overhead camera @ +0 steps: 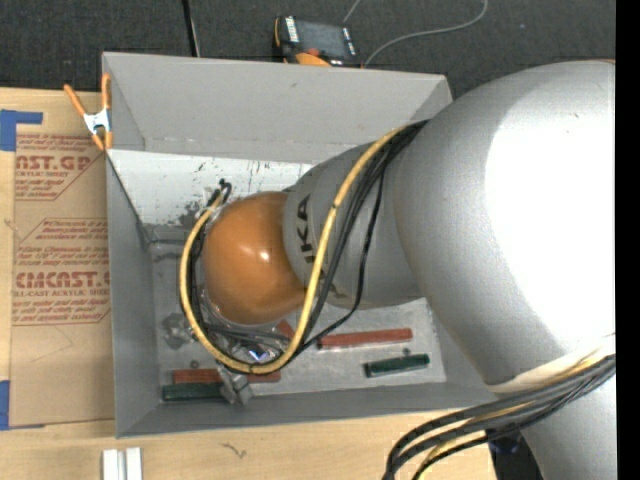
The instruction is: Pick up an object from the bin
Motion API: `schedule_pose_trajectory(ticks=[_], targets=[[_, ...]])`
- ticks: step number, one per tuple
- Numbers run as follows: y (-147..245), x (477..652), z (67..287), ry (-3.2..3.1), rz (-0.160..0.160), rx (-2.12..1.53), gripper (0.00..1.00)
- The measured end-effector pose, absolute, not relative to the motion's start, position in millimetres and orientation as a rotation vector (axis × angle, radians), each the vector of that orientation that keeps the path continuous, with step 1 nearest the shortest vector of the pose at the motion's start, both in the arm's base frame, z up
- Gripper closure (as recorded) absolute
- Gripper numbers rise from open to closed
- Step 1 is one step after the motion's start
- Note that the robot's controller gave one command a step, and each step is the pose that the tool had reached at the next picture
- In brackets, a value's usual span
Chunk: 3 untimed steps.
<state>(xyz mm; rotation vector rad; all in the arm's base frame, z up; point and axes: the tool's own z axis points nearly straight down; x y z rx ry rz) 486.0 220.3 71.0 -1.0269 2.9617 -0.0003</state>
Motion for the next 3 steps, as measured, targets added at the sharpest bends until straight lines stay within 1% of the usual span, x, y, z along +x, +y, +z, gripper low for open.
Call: schedule_pose_trajectory(ticks=[1, 2, 3], targets=[[213, 482.8, 72, 2.967, 0.005, -0.991, 0.0], [212, 482.6, 73, 2.973, 0.003, -0.99, 1.0], [238, 489.4, 96, 2.969, 0.003, -1.012, 1.0]])
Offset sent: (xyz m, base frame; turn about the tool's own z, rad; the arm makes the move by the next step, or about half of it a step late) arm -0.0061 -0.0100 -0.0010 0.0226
